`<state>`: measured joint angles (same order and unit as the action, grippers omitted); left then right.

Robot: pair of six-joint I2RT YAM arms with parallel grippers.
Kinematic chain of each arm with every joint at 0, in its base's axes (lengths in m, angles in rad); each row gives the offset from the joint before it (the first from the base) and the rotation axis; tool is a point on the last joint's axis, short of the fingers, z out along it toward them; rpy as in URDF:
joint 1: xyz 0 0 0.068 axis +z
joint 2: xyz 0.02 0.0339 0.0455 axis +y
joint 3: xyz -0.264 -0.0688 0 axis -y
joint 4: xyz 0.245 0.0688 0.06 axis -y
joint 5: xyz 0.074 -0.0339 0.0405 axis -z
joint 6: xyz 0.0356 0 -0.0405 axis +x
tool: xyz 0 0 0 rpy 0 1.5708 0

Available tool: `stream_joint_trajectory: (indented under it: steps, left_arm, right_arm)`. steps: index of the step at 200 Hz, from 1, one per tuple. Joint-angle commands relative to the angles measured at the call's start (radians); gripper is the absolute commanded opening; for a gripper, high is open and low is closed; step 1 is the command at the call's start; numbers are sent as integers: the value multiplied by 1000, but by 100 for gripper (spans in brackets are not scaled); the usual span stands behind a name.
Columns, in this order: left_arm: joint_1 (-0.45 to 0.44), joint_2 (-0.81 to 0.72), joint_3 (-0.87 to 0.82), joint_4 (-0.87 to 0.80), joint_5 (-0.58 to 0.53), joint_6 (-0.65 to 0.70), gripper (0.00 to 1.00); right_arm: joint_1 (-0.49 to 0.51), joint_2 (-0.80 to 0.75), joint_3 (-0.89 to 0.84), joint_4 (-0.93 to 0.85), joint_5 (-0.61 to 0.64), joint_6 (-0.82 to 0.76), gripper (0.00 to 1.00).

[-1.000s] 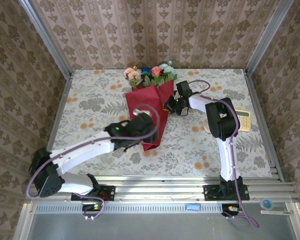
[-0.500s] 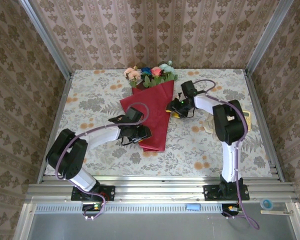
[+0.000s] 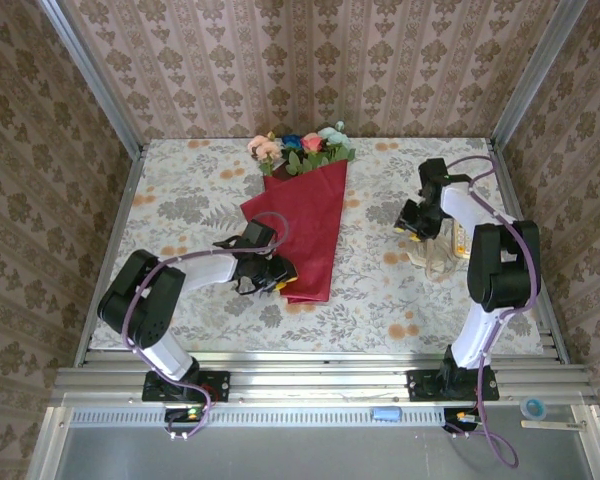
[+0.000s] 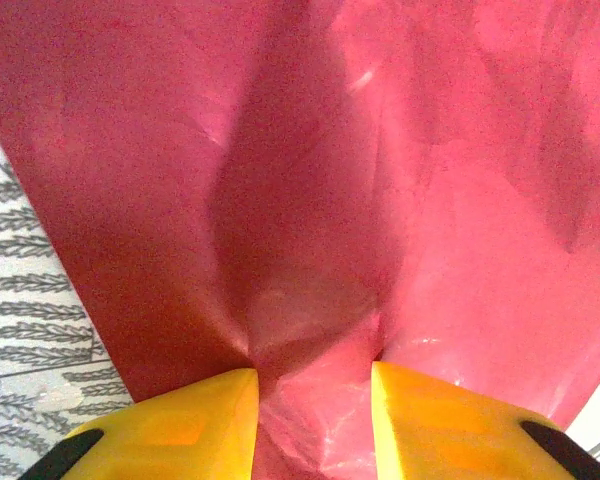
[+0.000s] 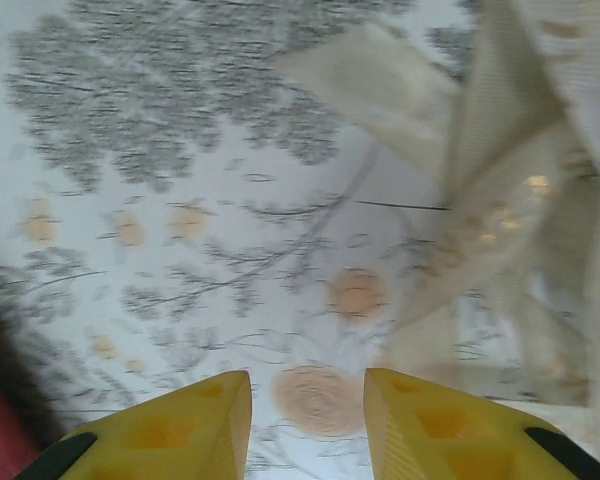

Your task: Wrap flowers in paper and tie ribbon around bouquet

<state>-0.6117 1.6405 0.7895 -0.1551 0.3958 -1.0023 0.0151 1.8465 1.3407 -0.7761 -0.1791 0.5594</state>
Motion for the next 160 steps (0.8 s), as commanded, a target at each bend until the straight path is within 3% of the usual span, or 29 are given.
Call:
stream_joint_trajectory:
  steps: [1,76,160]
  left_arm:
    - [10,24,-15,13,29,-6,33]
    - [23,30,-2,1,31,-2,32]
    - [23,30,31,-19,29,5,32]
  right_arm:
    - [-11,56,73,-71,94,-26,37]
    - [-7,316,388,-166,253,-142,35]
    - [21,419,420,-180,241,-149,38]
